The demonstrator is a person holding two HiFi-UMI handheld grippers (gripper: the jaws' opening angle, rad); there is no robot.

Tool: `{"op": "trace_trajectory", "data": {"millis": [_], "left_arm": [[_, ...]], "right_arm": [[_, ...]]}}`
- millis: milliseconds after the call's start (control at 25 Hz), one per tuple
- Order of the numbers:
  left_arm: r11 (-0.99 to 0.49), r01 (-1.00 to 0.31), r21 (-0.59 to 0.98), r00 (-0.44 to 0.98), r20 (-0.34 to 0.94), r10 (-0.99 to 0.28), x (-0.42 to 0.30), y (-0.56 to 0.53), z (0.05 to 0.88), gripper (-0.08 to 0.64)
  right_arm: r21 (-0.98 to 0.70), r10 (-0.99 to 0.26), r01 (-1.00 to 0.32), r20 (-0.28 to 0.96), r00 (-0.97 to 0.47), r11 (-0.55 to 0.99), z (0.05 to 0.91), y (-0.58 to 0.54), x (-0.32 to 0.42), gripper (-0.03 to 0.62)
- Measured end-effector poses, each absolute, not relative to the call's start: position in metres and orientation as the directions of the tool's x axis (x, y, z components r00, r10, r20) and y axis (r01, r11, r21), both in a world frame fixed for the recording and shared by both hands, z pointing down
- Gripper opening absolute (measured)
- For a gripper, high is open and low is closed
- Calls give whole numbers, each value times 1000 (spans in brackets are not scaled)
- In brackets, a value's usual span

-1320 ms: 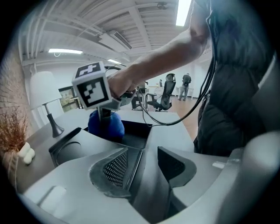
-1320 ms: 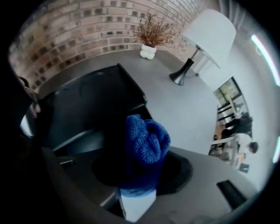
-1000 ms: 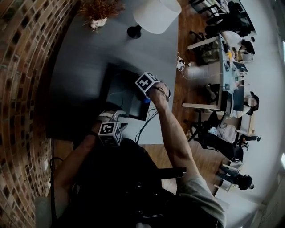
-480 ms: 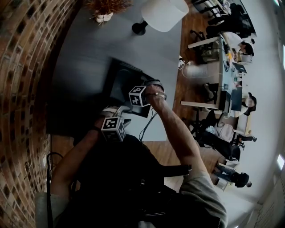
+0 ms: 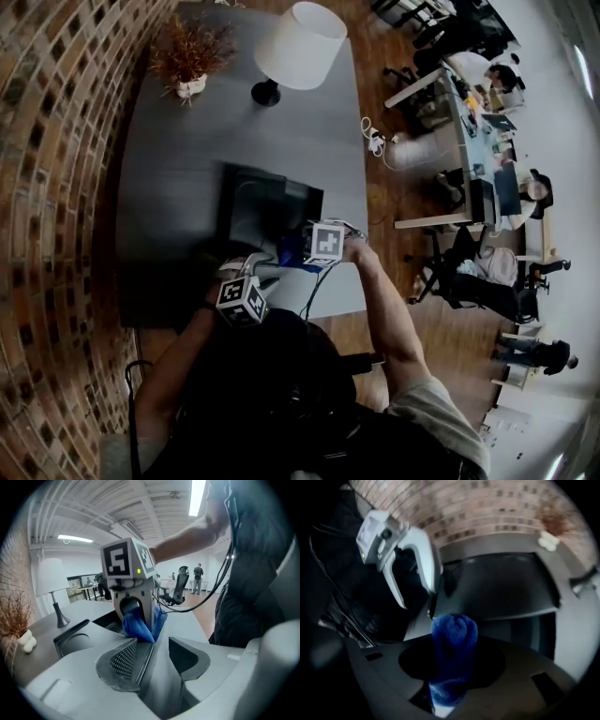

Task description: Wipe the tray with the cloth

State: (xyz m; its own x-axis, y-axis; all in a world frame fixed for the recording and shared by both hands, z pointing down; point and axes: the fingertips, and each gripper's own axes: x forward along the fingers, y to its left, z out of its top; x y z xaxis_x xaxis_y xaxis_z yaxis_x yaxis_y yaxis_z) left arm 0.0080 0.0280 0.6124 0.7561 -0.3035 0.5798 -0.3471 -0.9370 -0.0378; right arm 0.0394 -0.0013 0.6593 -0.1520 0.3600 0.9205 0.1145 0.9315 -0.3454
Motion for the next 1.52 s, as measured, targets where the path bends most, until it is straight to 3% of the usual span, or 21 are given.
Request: {"op": "trace_trajectory", "data": {"millis": [80, 200, 320, 440, 680, 760, 840, 920, 1080, 1240, 1360, 1520], "left_arm": [[-935, -352, -32, 757, 578, -305, 8, 29, 613, 199], [-931, -364, -28, 756, 575, -313, 3, 29, 610, 199], [-929, -368, -33, 750, 581, -317, -8, 27, 611, 199], [-926, -378, -24, 745, 586, -319, -12, 24, 616, 199], [-914, -406, -11, 720, 612, -327, -5, 21, 615, 199], [-911, -412, 6, 727, 605, -324, -4, 20, 614, 199], [-899, -435, 41, 747, 573, -336, -5, 16, 608, 199], [-869, -490, 66, 759, 522, -389, -13, 6, 592, 199], [-733, -667, 132, 707, 422, -567, -57, -29, 567, 199], [-507, -786, 355, 618, 422, -663, -115, -65, 583, 199], [-408, -769, 492, 626, 450, -637, -126, -75, 607, 232], [-393, -728, 562, 669, 458, -586, -115, -77, 622, 238]], "right_arm": [[-279, 232, -81, 902, -363, 957, 629, -26, 53, 161], [-163, -57, -372, 856, -514, 914, 581, -61, 107, 163], [-60, -347, -687, 829, -438, 724, 550, -74, 198, 166], [-18, -446, -847, 844, -297, 531, 555, -55, 271, 172], [-38, -321, -900, 927, -194, 434, 686, 17, 290, 189], [-19, -332, -912, 928, -169, 410, 705, 26, 285, 257], [-27, -334, -914, 926, -175, 404, 702, 29, 282, 393], [-46, -344, -907, 916, -205, 418, 685, 29, 280, 433], [-74, -463, -897, 837, -293, 435, 615, 22, 272, 440], [-375, -557, -817, 601, -573, 437, 569, -24, 197, 439], [-579, -463, -716, 548, -696, 390, 612, -44, 128, 436], [-658, -358, -679, 578, -733, 326, 661, -53, 86, 426]]}}
